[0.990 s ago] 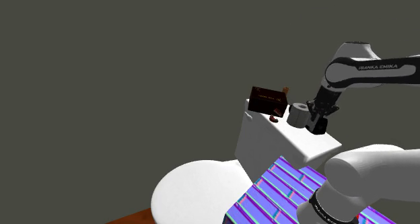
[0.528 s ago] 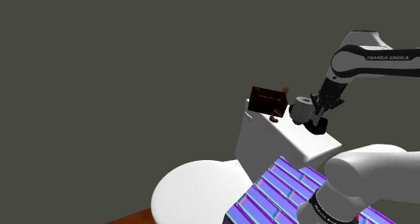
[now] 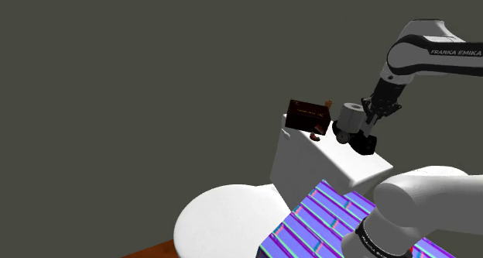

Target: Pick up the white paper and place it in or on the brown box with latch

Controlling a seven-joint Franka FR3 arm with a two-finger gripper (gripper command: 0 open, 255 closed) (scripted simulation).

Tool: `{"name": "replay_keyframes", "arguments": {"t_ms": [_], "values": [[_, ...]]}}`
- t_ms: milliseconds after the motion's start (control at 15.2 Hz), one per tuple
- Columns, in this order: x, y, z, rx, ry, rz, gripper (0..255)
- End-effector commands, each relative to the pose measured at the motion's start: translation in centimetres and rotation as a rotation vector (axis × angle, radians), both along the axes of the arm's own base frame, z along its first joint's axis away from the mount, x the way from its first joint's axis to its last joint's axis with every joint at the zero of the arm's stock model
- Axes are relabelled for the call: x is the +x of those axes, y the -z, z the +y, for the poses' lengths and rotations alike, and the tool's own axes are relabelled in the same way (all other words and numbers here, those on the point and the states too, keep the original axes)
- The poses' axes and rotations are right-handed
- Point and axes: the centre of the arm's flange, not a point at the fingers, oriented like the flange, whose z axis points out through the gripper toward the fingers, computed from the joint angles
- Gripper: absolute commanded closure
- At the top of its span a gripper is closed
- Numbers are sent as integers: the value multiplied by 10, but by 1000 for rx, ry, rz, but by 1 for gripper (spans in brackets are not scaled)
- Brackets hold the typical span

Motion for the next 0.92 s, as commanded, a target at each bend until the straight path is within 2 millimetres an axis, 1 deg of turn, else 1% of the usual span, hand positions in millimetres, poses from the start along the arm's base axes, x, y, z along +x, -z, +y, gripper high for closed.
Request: {"name": "replay_keyframes", "arguments": {"t_ms": [0, 132, 858], "values": [[0, -12, -1, 0, 0, 0, 255], [0, -19, -1, 0, 0, 0, 255], [137, -30, -48, 0, 0, 0, 255]]}}
